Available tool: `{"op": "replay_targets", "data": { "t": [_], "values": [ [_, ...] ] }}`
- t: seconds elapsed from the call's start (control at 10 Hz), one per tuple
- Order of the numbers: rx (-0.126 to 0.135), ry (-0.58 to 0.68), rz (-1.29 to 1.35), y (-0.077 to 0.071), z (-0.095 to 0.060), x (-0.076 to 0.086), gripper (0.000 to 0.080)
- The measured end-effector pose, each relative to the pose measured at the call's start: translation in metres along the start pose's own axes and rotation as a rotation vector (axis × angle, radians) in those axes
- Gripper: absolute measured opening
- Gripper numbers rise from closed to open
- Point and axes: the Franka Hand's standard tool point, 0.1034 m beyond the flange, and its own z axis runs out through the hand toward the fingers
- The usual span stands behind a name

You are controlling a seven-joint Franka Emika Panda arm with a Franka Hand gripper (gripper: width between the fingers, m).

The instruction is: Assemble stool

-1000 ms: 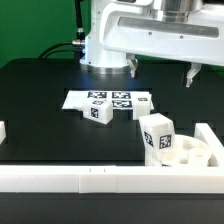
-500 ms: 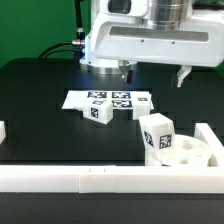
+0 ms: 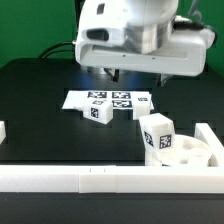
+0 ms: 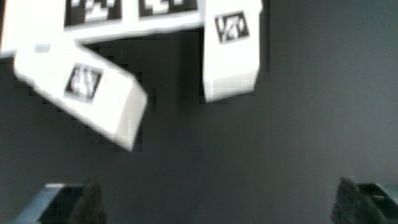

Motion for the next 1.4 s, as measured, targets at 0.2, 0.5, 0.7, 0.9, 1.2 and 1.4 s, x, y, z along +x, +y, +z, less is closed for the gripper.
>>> {"op": "replay_targets", "data": {
  "t": [0.2,0.5,0.7,0.9,1.2,1.4],
  "values": [
    [-0.022,-0.188,0.021,0.001,0.014,-0.002,0.0649],
    [-0.025,-0.247,0.006,0.005,0.013,0.000,0.0649],
    [-0.015,-0.186,-0.074,-0.015,0.010,-0.004,0.0649],
    [-0.024,-0.175,-0.076,-0.019,0.015,-0.013,0.0649],
    [-0.018,-0.175,-0.067,-0.014,0.017,-0.009,0.0649],
    [0.029,-0.210,-0.031,-0.012,0.059,-0.006,0.0649]
  ]
}}
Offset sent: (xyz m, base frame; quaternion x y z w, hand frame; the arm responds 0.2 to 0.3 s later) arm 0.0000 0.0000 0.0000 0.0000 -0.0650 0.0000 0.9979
